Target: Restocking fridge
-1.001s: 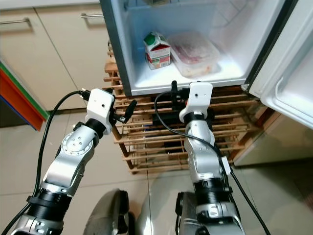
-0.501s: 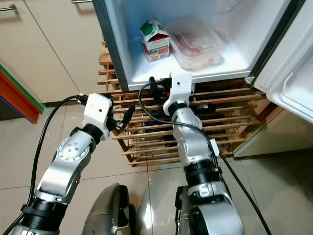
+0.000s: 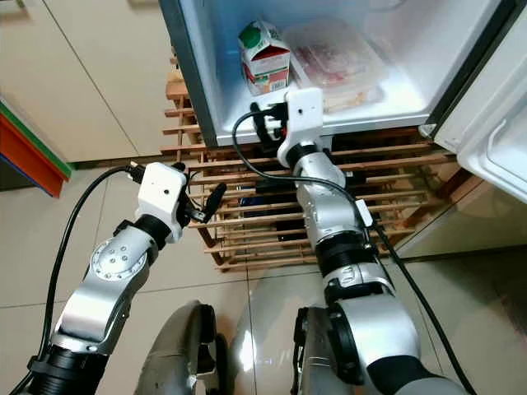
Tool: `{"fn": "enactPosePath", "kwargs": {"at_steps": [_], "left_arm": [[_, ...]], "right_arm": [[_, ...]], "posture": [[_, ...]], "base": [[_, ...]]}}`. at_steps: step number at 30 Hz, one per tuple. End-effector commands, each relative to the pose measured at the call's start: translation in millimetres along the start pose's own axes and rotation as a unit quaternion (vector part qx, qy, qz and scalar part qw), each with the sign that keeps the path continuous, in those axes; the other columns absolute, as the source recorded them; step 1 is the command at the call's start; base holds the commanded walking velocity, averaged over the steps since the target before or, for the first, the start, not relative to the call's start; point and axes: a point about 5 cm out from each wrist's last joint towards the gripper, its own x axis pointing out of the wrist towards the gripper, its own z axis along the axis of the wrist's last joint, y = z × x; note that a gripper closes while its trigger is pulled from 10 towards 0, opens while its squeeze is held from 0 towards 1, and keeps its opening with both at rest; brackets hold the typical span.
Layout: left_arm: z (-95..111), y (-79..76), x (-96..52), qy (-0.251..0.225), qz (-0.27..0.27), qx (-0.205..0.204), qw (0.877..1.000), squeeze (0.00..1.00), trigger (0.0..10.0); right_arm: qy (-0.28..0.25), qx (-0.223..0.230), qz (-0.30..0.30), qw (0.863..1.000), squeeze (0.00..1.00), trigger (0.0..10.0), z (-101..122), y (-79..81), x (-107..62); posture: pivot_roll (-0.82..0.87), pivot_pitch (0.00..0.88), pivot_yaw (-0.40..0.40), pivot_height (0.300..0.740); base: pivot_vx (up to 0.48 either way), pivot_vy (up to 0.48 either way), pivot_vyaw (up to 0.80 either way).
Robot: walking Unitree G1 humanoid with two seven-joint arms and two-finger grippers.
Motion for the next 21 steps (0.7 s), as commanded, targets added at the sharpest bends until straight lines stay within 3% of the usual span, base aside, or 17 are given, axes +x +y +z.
{"fn": "enactPosePath", "kwargs": {"at_steps": [1,6,9,17,21], "left_arm": [[-1,-0.6,-3.9,0.006,0.002,0.004,1.000,0.00,10.0],[-1,-1.6,-3.6,0.007,0.003,0.002,1.000,0.00,10.0],[-1,-4.3,-2.8,0.008,0.001,-0.003,1.000,0.00,10.0],[-1,-6.3,-1.9,0.008,-0.001,-0.008,1.000,0.00,10.0],[-1,-6.9,-1.7,0.008,-0.001,-0.011,1.000,0.00,10.0]], "right_arm": [[-0.008,-0.020,-0.016,1.000,0.00,10.0,3,-9.2,-0.5],[-0.018,-0.062,-0.036,0.997,0.00,10.0,5,-21.7,-3.4],[-0.031,-0.129,-0.070,0.989,0.00,10.0,9,-40.9,-7.4],[-0.039,-0.195,-0.088,0.976,0.00,10.0,14,-57.3,-10.9],[-0.045,-0.254,-0.112,0.960,0.00,10.0,20,-72.1,-12.4]], "posture": [[0.19,0.248,0.062,0.645],[0.18,0.251,0.059,0.645],[0.17,0.258,0.058,0.645],[0.16,0.259,0.056,0.645],[0.16,0.260,0.057,0.645]], "base": [[0.000,0.000,0.00],[0.000,0.000,0.00],[0.000,0.000,0.00],[0.000,0.000,0.00],[0.000,0.000,0.00]]}}
